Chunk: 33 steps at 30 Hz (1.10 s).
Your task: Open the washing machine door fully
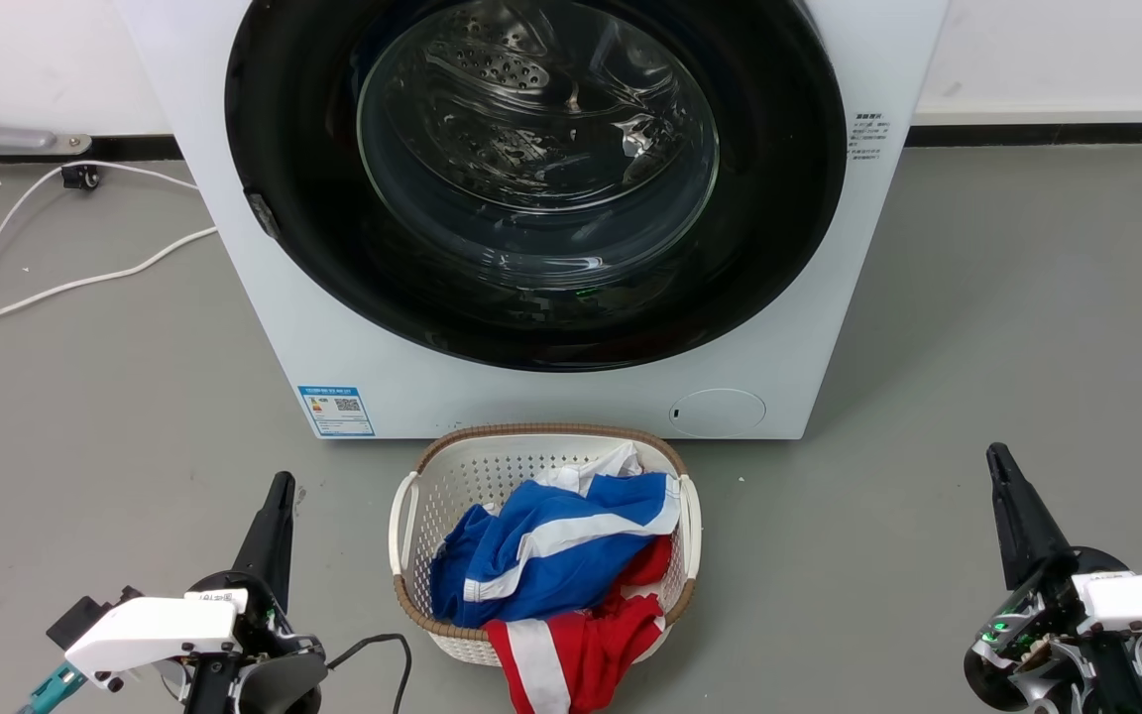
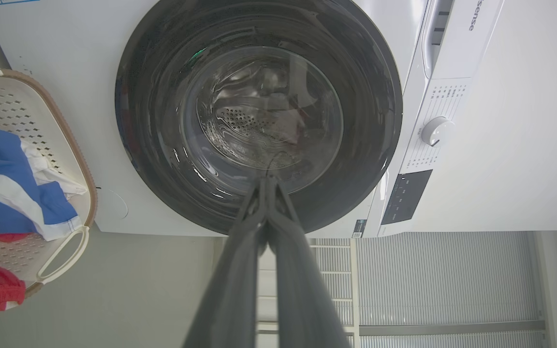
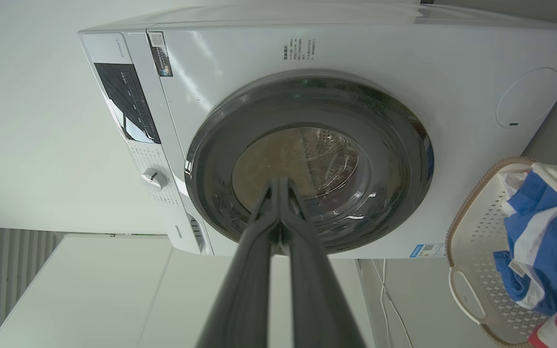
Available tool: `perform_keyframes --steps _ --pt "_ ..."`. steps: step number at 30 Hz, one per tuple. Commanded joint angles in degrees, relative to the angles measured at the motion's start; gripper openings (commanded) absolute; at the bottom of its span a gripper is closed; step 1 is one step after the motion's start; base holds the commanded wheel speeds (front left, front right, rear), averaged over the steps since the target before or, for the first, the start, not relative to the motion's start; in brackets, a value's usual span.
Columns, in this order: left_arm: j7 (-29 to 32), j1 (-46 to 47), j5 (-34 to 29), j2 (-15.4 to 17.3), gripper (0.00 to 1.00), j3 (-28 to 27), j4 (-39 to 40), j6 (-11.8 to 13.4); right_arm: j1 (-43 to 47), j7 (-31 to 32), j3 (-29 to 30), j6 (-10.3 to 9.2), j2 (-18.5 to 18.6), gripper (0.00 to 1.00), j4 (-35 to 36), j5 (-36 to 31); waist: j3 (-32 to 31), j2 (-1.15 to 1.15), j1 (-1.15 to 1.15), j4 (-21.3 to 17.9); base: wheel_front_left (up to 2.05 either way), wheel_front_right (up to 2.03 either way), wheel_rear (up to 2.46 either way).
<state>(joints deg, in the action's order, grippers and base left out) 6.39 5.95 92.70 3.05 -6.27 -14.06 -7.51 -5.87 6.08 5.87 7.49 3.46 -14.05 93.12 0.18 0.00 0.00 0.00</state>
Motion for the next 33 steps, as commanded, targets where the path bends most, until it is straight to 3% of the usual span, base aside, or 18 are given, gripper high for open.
perform_keyframes --steps 1,24,25,33 --pt "0.1 0.6 -0.2 0.0 0.00 -0.2 -0.1 -0.2 -0.7 0.1 0.1 0.00 -0.2 0.00 -0.1 -0.4 0.0 0.00 0.00 0.0 0.00 0.00 0.00" --pt "0.2 0.6 -0.2 -0.1 0.00 -0.3 -0.1 -0.2 -0.7 0.3 0.3 0.00 -0.3 0.00 -0.1 -0.5 0.0 0.00 0.00 0.0 0.00 0.00 0.00" --pt "0.0 -0.1 -0.2 -0.1 1.00 -0.1 -0.1 0.0 0.1 0.0 0.2 0.00 -0.1 1.00 -0.1 -0.3 0.0 0.00 0.00 0.0 0.00 0.00 0.00" --pt "-1.4 -1.6 -0.9 -0.3 1.00 0.4 -0.1 0.0 1.7 -1.3 0.0 -0.01 -0.3 1.00 -0.9 -1.7 0.0 0.00 0.00 0.0 0.00 0.00 0.00"
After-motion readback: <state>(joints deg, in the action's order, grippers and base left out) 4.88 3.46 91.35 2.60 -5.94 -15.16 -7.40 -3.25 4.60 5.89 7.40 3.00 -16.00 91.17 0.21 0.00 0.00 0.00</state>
